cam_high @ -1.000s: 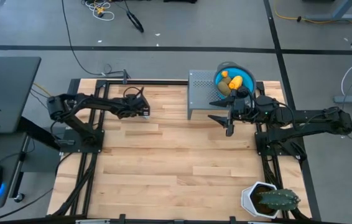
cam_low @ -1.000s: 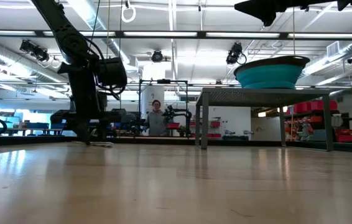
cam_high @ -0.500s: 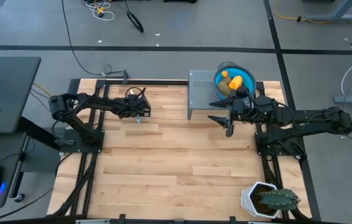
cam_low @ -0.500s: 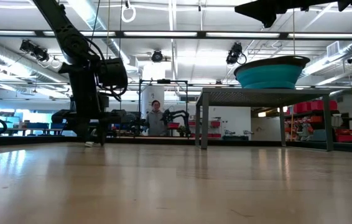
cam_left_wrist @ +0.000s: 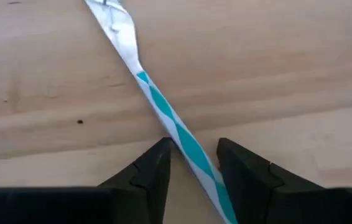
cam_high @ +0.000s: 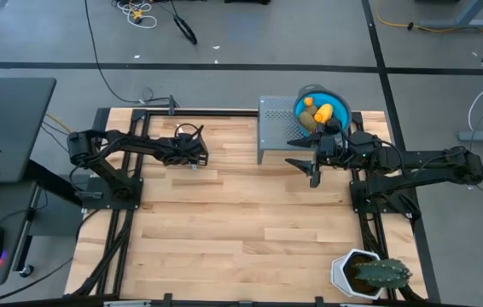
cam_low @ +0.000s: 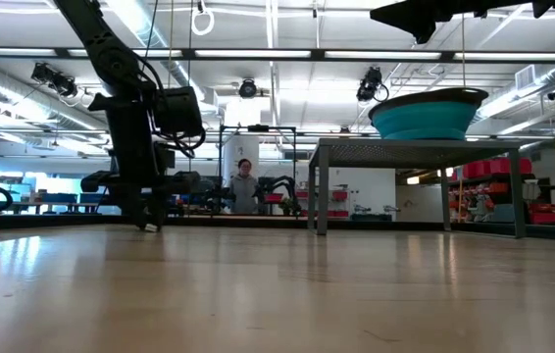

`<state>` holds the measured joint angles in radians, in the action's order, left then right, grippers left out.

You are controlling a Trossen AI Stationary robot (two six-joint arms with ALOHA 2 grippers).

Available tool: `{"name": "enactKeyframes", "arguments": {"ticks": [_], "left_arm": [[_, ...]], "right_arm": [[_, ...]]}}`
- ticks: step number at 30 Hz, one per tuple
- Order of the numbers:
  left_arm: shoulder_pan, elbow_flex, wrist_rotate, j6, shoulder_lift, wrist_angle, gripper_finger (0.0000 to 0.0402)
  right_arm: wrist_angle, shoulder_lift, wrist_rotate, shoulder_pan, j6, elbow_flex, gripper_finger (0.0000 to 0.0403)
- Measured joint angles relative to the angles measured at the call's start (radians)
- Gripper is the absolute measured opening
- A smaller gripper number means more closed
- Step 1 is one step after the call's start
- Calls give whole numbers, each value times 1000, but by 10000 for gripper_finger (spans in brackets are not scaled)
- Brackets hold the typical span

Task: Pick & Place Fruit
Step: Put the blue knife on the shelf to the left of the blue strainer bowl

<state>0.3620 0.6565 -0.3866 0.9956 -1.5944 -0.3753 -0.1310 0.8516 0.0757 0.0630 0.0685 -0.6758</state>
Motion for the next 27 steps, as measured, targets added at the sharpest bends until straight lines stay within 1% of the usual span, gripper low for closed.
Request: {"name": "enactKeyframes", "arguments": {"ticks": [6,11,15,17,23,27], "left_arm": [[-44,2,-4,-4,0,-5,115],[-91,40,21,-7,-3,-22,93],[-147,97,124,-6,-7,-15,75],[-175,124,135,-7,-7,-11,66],[-240,189,95,-12,-6,-9,40],[-247,205,75,-40,-5,-10,27]], "right_arm": [[0,0,0,0,0,0,259],[0,0,0,0,0,0,259],[0,0,0,0,0,0,259],[0,0,0,0,0,0,259],[0,0,0,0,-2,0,259],[0,0,0,0,-11,0,259]]}}
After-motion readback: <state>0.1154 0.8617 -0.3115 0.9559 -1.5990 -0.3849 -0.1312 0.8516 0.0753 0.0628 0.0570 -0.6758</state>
